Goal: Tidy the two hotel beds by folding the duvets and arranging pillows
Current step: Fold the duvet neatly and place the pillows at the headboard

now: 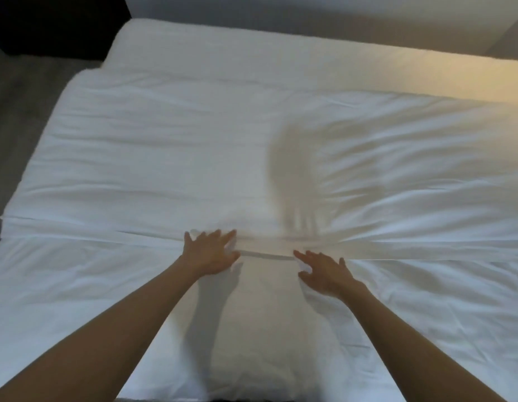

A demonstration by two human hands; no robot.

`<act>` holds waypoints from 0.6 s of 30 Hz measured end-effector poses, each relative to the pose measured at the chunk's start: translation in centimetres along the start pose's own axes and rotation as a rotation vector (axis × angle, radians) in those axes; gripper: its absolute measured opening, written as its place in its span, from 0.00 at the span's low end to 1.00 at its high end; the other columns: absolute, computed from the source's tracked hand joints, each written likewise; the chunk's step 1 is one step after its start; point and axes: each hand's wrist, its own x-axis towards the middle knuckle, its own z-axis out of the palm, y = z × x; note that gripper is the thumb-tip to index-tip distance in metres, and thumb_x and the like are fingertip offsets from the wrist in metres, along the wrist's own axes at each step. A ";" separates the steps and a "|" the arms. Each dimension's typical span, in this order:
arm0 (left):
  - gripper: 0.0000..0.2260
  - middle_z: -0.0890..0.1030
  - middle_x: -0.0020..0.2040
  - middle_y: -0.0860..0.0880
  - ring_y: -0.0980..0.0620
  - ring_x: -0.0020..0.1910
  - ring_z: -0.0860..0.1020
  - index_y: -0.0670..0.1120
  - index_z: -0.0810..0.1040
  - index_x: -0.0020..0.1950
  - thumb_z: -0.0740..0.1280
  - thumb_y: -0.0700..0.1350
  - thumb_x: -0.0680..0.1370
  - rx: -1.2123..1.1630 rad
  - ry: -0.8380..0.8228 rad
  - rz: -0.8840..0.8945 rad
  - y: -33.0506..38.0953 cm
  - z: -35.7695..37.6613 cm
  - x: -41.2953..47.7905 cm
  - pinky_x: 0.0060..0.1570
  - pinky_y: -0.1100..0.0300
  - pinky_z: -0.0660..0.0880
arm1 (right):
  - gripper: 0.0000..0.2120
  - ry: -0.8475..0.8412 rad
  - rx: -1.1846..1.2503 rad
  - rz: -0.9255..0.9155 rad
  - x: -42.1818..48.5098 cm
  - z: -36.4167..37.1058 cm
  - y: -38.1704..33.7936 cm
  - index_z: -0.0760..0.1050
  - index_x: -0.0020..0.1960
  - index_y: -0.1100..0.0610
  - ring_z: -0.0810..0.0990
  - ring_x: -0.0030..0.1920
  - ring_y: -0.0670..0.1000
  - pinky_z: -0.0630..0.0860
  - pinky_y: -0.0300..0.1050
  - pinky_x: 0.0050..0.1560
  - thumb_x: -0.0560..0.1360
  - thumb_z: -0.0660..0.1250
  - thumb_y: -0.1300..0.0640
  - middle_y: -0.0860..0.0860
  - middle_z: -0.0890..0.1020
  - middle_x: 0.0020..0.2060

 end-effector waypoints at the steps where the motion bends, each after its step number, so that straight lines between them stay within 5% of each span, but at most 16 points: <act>1: 0.28 0.49 0.80 0.51 0.44 0.78 0.50 0.60 0.47 0.78 0.50 0.65 0.80 0.027 0.007 0.011 0.2 0.0 -1.5 0.73 0.37 0.45 | 0.27 0.098 -0.004 -0.020 -1.4 0.1 -0.3 0.48 0.78 0.40 0.50 0.78 0.51 0.44 0.61 0.76 0.82 0.54 0.48 0.47 0.51 0.79; 6: 0.27 0.43 0.80 0.51 0.45 0.78 0.42 0.59 0.46 0.79 0.48 0.62 0.81 0.053 0.249 0.087 2.2 -1.3 -8.4 0.74 0.40 0.42 | 0.28 0.502 0.063 -0.067 -8.6 -1.0 -0.8 0.47 0.78 0.39 0.48 0.78 0.51 0.44 0.57 0.76 0.82 0.56 0.49 0.46 0.52 0.78; 18: 0.27 0.51 0.80 0.52 0.44 0.78 0.51 0.56 0.41 0.79 0.49 0.57 0.83 0.116 0.497 0.325 14.9 -6.4 -22.8 0.75 0.45 0.44 | 0.30 0.787 0.035 -0.048 -26.7 -2.6 6.5 0.51 0.78 0.41 0.56 0.77 0.54 0.46 0.61 0.75 0.80 0.61 0.51 0.49 0.58 0.77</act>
